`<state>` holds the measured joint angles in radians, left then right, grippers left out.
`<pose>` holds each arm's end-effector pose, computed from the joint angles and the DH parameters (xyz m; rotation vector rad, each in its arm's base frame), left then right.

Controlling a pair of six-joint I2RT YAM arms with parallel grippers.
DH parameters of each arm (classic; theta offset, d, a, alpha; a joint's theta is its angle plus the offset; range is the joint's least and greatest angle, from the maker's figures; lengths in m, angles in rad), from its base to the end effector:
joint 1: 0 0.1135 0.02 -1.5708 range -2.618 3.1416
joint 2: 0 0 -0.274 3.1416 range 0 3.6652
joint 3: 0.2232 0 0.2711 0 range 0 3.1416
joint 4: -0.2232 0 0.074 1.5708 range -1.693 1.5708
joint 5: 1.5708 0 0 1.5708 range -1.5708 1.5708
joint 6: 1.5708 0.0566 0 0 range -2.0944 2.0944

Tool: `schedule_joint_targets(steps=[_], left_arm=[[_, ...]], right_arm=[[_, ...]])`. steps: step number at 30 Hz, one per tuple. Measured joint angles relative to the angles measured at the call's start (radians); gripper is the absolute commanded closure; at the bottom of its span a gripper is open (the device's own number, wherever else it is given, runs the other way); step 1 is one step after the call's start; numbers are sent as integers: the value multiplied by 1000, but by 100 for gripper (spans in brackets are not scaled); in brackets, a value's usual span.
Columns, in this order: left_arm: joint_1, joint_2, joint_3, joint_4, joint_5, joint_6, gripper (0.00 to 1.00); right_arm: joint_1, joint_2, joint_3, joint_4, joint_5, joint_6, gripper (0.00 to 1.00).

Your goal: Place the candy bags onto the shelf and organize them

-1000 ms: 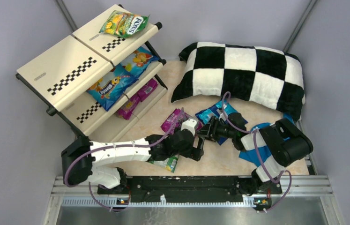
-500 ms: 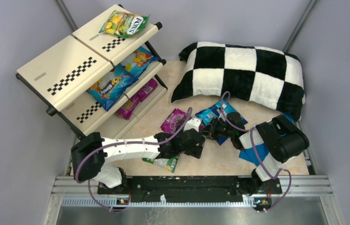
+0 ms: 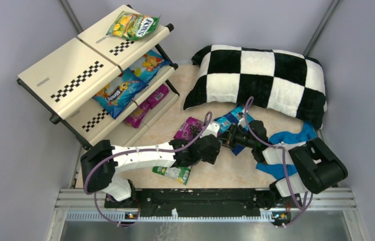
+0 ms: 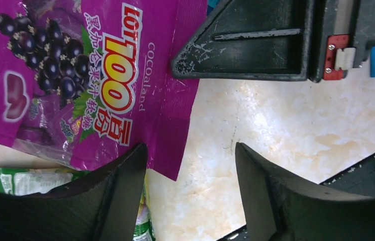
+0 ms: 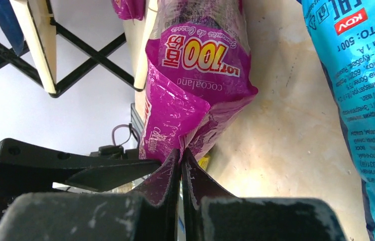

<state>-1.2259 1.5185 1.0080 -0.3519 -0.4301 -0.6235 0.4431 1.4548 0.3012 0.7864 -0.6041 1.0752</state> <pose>0.1396 -0.3189 0.2150 0.5176 2.3082 -0.3861 0.2237 0.1417 0.1250 0.2334 2.2097 1.5183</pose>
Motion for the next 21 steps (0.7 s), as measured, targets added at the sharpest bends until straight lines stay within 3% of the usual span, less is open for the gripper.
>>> schedule_joint_targets(steps=[5,10,17,21], left_arm=[[-3,47,67,-54,-42,27,41],[-6,129,150,-127,-93,48,58],[-20,233,253,-218,-142,58,50],[-40,259,283,-260,-172,61,59]], right_arm=[[0,-71,1,-83,18,-14,100],[1,-90,16,-191,29,-53,100],[1,-117,47,-276,42,-77,100],[2,-122,48,-280,42,-77,100]])
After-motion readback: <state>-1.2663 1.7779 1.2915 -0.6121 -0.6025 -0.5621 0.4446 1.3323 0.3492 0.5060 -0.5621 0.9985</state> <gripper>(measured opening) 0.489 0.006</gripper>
